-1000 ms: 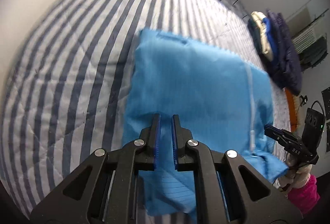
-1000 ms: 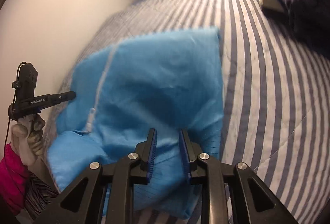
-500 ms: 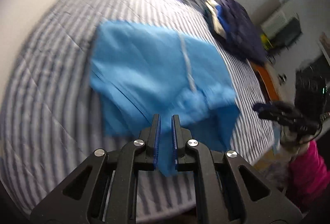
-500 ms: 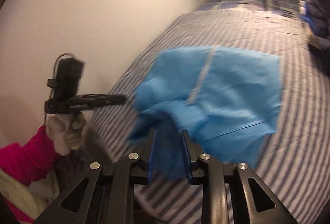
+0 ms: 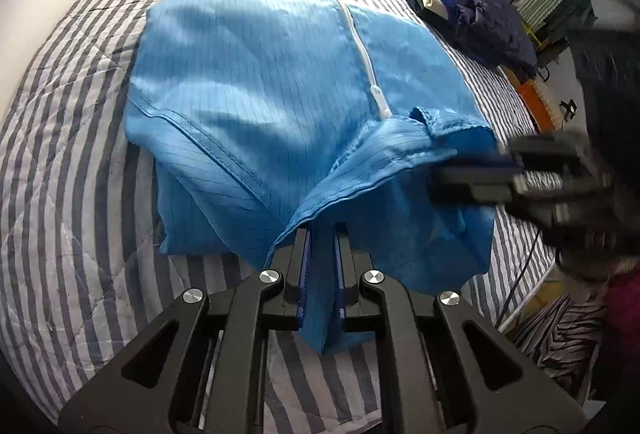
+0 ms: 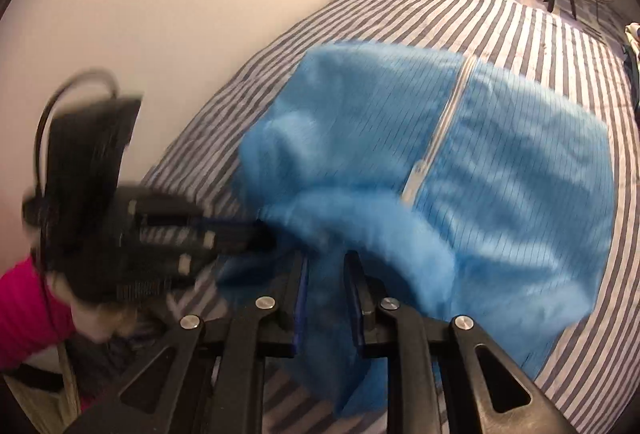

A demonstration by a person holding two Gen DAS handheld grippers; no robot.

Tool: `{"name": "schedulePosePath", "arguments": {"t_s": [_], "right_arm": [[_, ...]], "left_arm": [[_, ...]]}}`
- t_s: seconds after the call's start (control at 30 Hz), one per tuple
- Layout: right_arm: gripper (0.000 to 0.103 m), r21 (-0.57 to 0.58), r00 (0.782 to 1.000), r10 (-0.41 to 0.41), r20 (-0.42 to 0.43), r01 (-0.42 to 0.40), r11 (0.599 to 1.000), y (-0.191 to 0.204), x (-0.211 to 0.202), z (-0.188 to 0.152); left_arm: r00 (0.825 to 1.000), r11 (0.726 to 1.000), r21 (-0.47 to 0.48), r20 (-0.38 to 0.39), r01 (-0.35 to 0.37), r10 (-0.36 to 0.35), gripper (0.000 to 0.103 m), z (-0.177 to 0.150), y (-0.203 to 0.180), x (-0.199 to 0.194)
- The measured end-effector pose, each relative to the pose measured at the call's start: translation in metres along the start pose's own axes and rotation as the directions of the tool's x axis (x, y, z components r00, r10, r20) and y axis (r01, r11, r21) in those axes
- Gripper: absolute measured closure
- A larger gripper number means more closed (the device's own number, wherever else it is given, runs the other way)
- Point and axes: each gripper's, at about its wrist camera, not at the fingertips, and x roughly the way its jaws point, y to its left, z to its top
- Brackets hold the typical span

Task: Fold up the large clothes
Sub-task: 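Lift the bundle edge with both tools and fold it over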

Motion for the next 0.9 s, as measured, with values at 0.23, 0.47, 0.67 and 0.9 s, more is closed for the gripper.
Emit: {"name": "schedulePosePath", "arguments": {"t_s": [0.23, 0.47, 0.67, 0.9], "right_arm": [[0.086, -0.054, 0.999, -0.049, 0.010, 0.049, 0.997, 0.001, 0.024, 0.036], [0.086, 0.060, 0.998, -0.061, -0.021, 0.063, 0.996, -0.033, 0.054, 0.032], [0.082, 0.062, 0.999, 0.015, 0.042, -0.018, 0.998, -0.032, 0.024, 0.030], [0.082, 0.081, 0.998, -0.033, 0.051, 0.029, 0.996, -0.026, 0.032, 0.041]], "left_arm": [[1.000, 1.000, 0.012, -0.013, -0.004, 0.004, 0.096, 0.000, -0.004, 0.013], [1.000, 1.000, 0.007, -0.026, 0.002, -0.002, 0.096, -0.004, -0.002, 0.015], [0.997, 0.998, -0.025, 0.063, 0.051, -0.049, 0.096, 0.018, 0.001, -0.002], [0.996, 0.994, -0.090, 0.072, 0.067, -0.061, 0.096, 0.045, 0.020, 0.023]]}}
